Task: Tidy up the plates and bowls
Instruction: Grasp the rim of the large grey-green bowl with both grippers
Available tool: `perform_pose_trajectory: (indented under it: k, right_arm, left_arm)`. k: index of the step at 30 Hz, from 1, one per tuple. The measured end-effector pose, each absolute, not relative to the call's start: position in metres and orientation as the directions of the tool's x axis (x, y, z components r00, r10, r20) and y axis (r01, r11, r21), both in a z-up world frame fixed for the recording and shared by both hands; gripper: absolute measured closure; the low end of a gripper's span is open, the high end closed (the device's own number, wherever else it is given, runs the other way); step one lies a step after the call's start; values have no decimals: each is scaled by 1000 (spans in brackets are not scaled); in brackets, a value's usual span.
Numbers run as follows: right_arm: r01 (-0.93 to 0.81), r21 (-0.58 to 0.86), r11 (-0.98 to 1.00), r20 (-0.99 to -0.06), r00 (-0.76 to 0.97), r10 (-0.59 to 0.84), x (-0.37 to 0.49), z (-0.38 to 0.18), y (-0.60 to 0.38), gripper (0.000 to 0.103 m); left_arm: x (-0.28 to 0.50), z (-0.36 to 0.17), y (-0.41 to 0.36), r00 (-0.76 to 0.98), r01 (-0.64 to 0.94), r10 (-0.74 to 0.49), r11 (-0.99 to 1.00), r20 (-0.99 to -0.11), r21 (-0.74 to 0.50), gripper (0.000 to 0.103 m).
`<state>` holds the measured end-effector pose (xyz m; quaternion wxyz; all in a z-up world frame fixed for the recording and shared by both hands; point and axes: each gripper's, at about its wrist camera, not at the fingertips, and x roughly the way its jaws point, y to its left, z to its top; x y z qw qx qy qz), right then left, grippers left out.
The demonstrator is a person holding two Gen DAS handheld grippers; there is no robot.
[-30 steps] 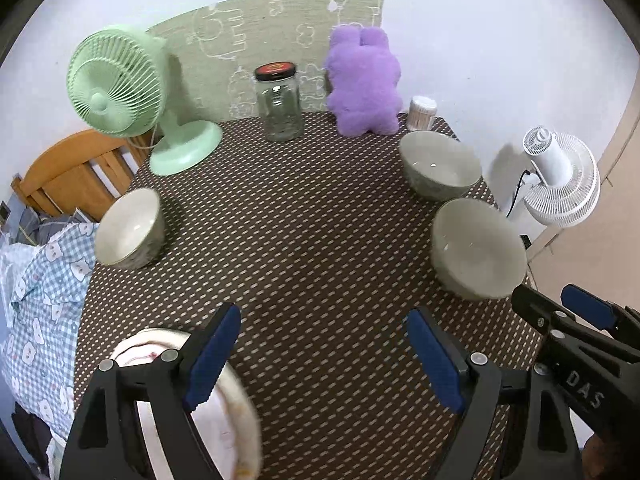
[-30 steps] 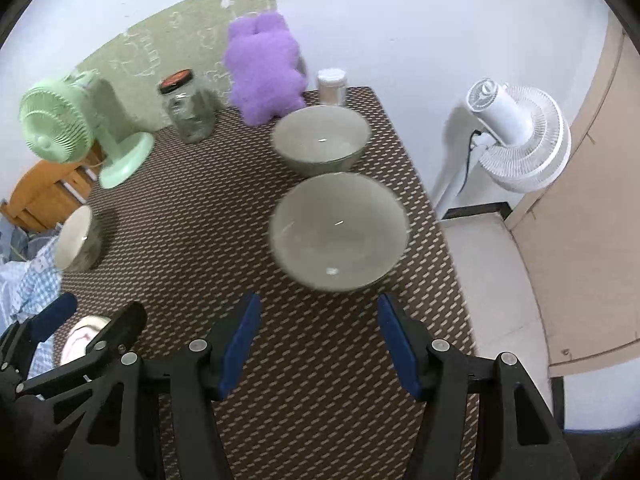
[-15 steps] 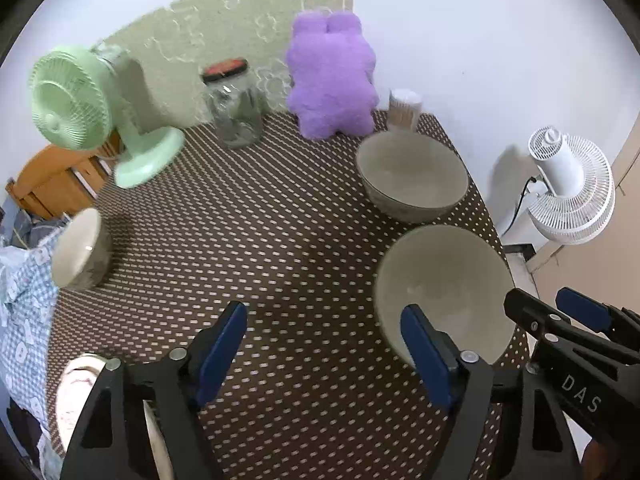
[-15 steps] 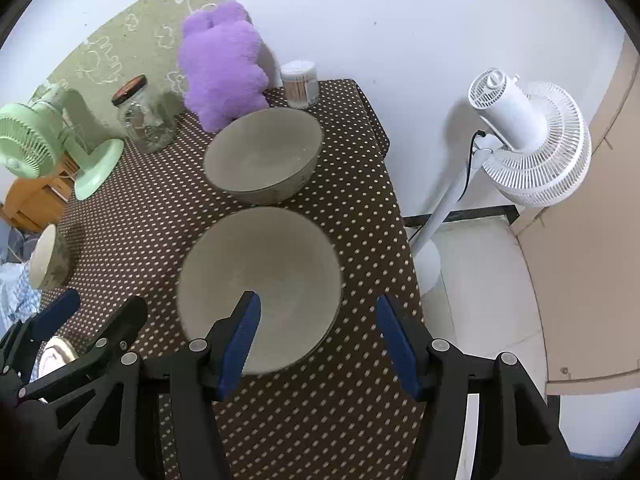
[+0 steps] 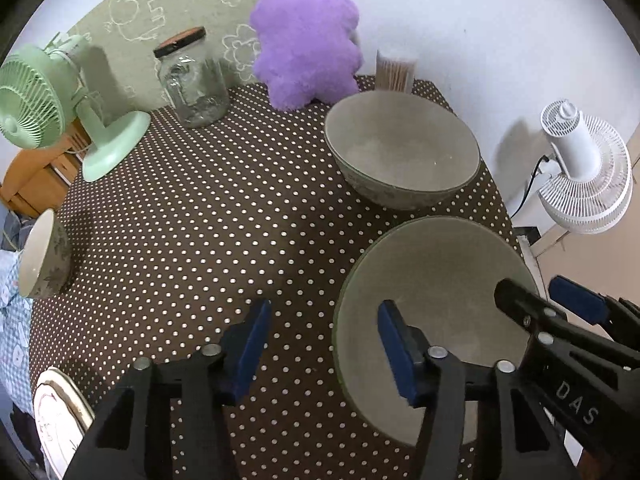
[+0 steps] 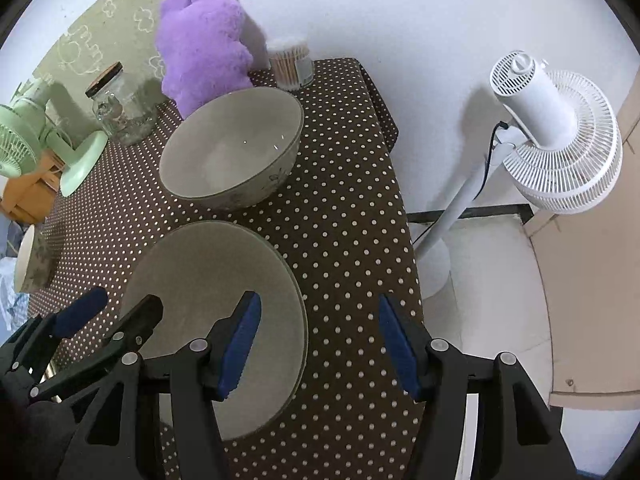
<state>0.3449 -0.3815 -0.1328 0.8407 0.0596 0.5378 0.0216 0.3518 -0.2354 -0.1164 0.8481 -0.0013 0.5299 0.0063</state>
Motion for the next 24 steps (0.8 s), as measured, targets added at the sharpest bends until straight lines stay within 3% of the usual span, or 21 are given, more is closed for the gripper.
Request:
perform_pose_trajectory:
  k: [8, 10, 13, 24]
  right_arm:
    - [13, 153, 988, -899, 416, 134, 349, -146, -378, 73]
    - [-12, 154, 988, -897, 418, 145, 348, -147, -373, 86]
    - [-26, 160, 987, -895, 418, 156, 348, -145, -369, 88]
    - [-9, 147, 989, -896, 423, 137, 327, -134, -363, 88]
  left_arm:
    - [353, -129, -242, 417, -6, 14, 1000, -909, 13, 75]
    - [352, -129, -244, 414, -9, 9, 1000, -910, 6, 80]
    - [353, -129, -241, 402, -10, -16, 1000, -915, -22, 88]
    - [332, -118, -235, 409, 19, -42, 999, -912, -37, 89]
